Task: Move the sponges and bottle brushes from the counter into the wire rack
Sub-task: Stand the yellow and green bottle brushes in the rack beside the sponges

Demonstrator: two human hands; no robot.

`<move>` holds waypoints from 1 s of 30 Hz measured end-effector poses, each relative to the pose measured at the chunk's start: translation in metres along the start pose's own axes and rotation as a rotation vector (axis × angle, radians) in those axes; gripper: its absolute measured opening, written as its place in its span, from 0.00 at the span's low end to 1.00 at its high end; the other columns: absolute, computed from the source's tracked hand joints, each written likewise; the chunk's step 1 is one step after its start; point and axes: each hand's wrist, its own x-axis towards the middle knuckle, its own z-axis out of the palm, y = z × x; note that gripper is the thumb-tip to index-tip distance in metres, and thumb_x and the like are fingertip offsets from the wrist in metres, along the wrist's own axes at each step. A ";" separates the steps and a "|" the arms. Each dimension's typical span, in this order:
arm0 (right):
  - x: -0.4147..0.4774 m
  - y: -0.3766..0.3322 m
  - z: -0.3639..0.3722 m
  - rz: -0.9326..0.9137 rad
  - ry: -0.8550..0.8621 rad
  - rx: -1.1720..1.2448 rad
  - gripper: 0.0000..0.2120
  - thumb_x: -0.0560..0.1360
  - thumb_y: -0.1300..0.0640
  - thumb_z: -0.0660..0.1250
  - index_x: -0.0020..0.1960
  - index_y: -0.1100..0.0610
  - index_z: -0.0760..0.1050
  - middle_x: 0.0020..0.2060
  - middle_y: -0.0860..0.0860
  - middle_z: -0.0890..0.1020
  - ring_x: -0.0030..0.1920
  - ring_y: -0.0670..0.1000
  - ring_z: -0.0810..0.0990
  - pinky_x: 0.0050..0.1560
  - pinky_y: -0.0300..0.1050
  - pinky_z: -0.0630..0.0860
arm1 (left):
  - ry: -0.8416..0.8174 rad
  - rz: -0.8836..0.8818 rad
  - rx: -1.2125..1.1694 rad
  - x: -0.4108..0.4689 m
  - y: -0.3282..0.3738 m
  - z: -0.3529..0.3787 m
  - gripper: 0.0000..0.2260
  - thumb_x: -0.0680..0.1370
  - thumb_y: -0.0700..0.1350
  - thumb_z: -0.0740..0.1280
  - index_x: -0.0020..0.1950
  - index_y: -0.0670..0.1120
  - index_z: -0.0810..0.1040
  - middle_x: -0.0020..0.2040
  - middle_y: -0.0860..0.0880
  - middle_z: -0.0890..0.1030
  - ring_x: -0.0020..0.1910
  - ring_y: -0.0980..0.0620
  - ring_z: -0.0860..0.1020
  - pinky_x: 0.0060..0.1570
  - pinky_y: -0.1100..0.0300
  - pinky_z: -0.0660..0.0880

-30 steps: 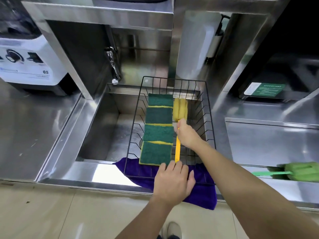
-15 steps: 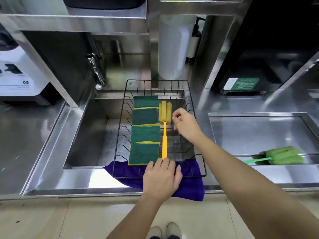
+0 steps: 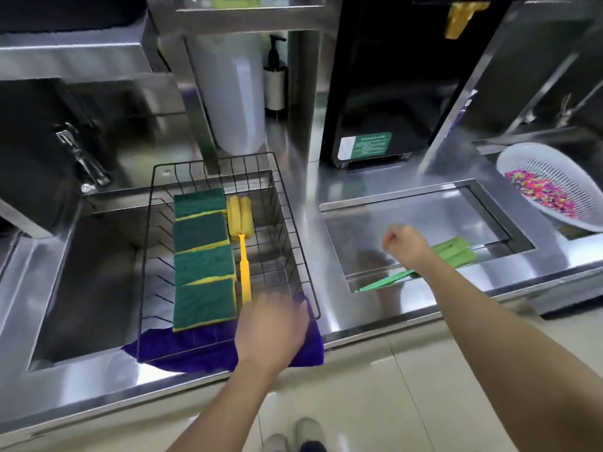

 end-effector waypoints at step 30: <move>0.002 -0.040 -0.040 -0.218 0.206 0.739 0.11 0.77 0.64 0.62 0.55 0.52 0.74 0.25 0.52 0.71 0.22 0.46 0.71 0.27 0.41 0.67 | 0.096 0.013 0.007 -0.003 -0.001 0.006 0.20 0.78 0.51 0.54 0.34 0.43 0.78 0.31 0.47 0.77 0.31 0.46 0.75 0.31 0.54 0.71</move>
